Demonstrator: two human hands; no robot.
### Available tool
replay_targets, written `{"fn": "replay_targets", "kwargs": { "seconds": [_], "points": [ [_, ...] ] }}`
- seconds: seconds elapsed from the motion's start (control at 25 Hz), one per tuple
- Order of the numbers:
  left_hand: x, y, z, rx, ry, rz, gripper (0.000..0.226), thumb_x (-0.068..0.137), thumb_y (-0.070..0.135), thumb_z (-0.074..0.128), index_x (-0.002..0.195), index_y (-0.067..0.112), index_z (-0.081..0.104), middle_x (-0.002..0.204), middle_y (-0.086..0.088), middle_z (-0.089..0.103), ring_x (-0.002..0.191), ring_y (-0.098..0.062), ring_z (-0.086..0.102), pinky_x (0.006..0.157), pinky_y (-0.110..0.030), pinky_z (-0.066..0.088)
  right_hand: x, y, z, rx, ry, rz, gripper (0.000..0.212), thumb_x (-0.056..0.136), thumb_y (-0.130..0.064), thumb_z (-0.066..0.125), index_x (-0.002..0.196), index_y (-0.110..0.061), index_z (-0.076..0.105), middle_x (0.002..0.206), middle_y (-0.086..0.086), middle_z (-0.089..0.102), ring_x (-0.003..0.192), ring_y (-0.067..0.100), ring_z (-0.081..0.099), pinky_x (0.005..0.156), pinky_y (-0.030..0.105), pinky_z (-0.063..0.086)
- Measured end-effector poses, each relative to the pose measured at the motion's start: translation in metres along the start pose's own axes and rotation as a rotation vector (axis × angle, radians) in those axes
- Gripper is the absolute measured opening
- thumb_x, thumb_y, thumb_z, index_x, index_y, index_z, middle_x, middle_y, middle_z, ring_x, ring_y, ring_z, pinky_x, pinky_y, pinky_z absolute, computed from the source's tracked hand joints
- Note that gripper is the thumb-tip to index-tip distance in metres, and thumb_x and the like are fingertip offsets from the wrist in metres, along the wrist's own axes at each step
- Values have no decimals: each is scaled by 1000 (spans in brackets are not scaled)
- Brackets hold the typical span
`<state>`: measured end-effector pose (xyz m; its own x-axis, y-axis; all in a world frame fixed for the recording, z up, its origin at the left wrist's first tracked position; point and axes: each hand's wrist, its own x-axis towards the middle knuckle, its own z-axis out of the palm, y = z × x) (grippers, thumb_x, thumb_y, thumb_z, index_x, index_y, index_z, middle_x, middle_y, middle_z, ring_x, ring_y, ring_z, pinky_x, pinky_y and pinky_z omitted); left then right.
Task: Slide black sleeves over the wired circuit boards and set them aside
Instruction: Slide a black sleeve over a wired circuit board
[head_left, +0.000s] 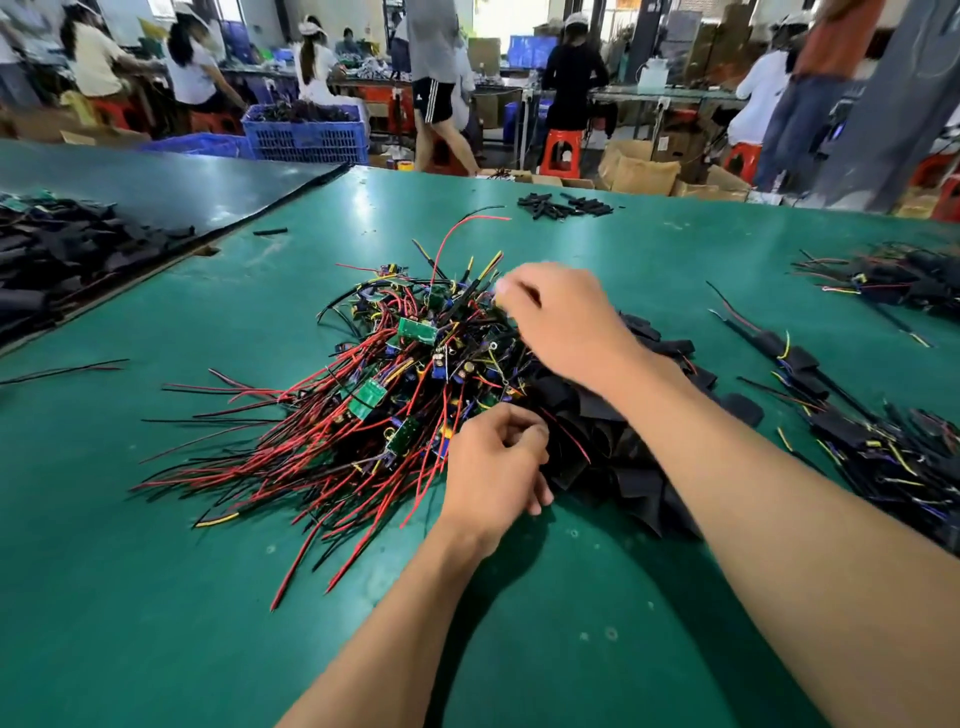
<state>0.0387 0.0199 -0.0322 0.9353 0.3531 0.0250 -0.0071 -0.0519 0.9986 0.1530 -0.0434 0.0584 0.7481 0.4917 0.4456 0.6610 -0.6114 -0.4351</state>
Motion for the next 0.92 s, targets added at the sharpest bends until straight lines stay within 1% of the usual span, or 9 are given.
{"fn": "replay_targets", "kwargs": {
  "seconds": [0.04, 0.12, 0.2, 0.32, 0.48, 0.6, 0.72, 0.84, 0.92],
  "points": [
    [-2, 1, -2, -22, -10, -2, 12, 94, 3, 55, 86, 5, 64, 58, 1, 59, 36, -24, 54, 34, -22, 36, 6, -1, -13, 113, 45, 89, 32, 102, -34, 45, 82, -21, 65, 71, -7, 60, 67, 13, 60, 64, 31, 42],
    [-5, 3, -4, -43, -15, 8, 12, 94, 2, 56, 86, 5, 65, 62, -2, 60, 38, -25, 55, 35, -23, 37, 9, -5, -44, 457, 106, 247, 29, 104, -30, 45, 87, -16, 64, 72, -4, 61, 56, 11, 60, 69, 32, 52],
    [-7, 3, -5, -44, -4, 21, 12, 93, 3, 57, 87, 5, 66, 62, -2, 60, 39, -25, 55, 36, -24, 37, -2, -8, -71, 801, 126, 345, 27, 106, -26, 47, 96, -7, 64, 76, 2, 60, 49, 12, 56, 61, 34, 55],
    [-9, 3, -3, -24, 3, 52, 11, 93, 5, 60, 85, 6, 67, 60, 1, 60, 41, -24, 54, 39, -26, 38, -30, -13, -106, 1084, 125, 407, 28, 106, -26, 47, 109, -4, 63, 77, 3, 64, 51, 13, 56, 52, 28, 52],
    [-17, 7, 0, 66, 9, 181, 15, 92, 11, 65, 79, 16, 70, 55, 5, 59, 44, -19, 55, 47, -24, 41, -71, -11, -134, 1391, 127, 516, 25, 105, -26, 45, 103, -9, 63, 75, 1, 65, 50, 10, 55, 48, 22, 50],
    [-31, 16, 7, 102, -2, 295, 8, 89, 20, 73, 82, 20, 72, 59, 7, 63, 50, -8, 54, 51, -21, 43, -105, -4, -128, 1555, 10, 734, 25, 102, -21, 48, 105, -4, 65, 72, 4, 60, 45, 6, 53, 43, 19, 50],
    [-43, 27, 15, -56, -32, 305, 11, 83, 29, 70, 90, 22, 73, 68, -5, 67, 52, -11, 56, 51, -21, 45, -134, 5, -104, 1588, -47, 912, 17, 98, -18, 51, 99, -6, 62, 62, 4, 58, 39, 6, 51, 37, 18, 49],
    [-51, 29, 20, -18, -105, 337, 26, 80, 31, 71, 105, 26, 71, 79, 1, 69, 61, -23, 62, 61, -25, 52, -151, 13, -76, 1463, -7, 928, 23, 103, -17, 47, 93, -4, 64, 59, 3, 59, 39, 7, 50, 37, 20, 48],
    [-52, 27, 22, 89, -112, 366, 33, 79, 23, 78, 111, 32, 70, 86, 7, 72, 69, -19, 65, 69, -23, 54, -157, 17, -62, 1427, 25, 890, 28, 105, -19, 44, 93, -5, 64, 62, 3, 60, 42, 8, 51, 39, 21, 49]
  ]
}}
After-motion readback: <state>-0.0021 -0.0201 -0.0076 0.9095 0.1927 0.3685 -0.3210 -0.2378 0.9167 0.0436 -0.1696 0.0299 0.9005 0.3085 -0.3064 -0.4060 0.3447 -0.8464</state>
